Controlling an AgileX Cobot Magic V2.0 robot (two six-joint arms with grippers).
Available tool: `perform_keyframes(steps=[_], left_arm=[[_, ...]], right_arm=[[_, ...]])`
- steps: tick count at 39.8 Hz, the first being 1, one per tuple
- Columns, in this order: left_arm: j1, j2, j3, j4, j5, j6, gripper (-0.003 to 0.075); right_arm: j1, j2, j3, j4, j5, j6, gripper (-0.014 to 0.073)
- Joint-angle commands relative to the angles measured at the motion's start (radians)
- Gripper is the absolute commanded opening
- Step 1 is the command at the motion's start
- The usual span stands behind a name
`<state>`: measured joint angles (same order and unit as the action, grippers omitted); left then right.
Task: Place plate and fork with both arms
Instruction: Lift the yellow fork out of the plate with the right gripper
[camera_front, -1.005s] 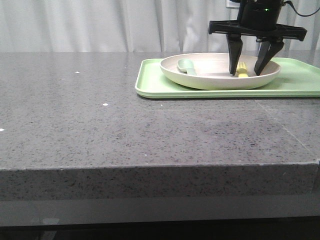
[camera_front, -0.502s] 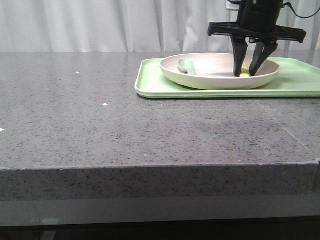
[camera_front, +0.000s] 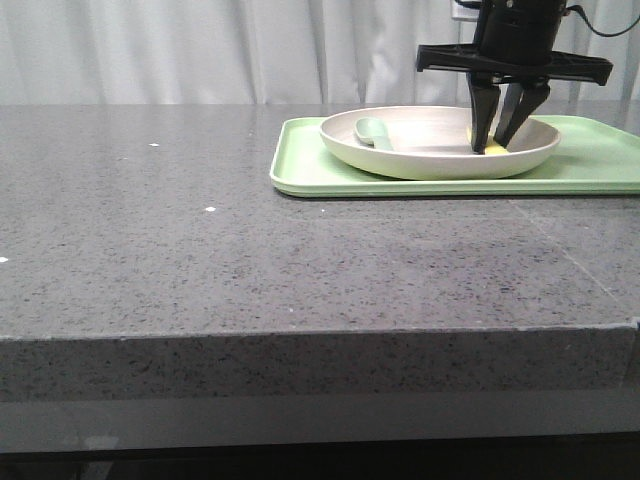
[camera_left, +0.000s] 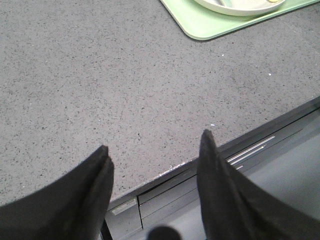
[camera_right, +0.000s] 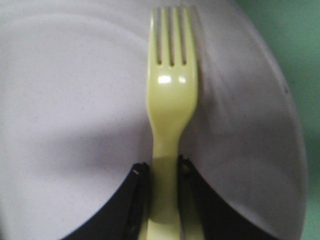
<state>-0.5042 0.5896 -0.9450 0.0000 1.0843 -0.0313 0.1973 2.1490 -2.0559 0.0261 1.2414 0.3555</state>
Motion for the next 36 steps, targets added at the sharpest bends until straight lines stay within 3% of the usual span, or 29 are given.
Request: perform_keyframes(steps=[1, 6, 18, 36], left_arm=[[-0.007, 0.004, -0.022, 0.000, -0.057, -0.001, 0.0378], [-0.007, 0.004, -0.022, 0.000, -0.057, -0.001, 0.0377], [-0.007, 0.004, -0.022, 0.000, -0.057, -0.001, 0.0378], [-0.007, 0.004, -0.022, 0.005, -0.057, -0.001, 0.0377]], right_arm=[[-0.004, -0.061, -0.034, 0.001, 0.054, -0.012, 0.0160], [-0.004, -0.061, -0.034, 0.001, 0.055, -0.012, 0.0155], [-0.004, -0.061, -0.034, 0.001, 0.056, -0.021, -0.0015], [-0.012, -0.185, -0.034, 0.000, 0.056, -0.089, -0.0018]])
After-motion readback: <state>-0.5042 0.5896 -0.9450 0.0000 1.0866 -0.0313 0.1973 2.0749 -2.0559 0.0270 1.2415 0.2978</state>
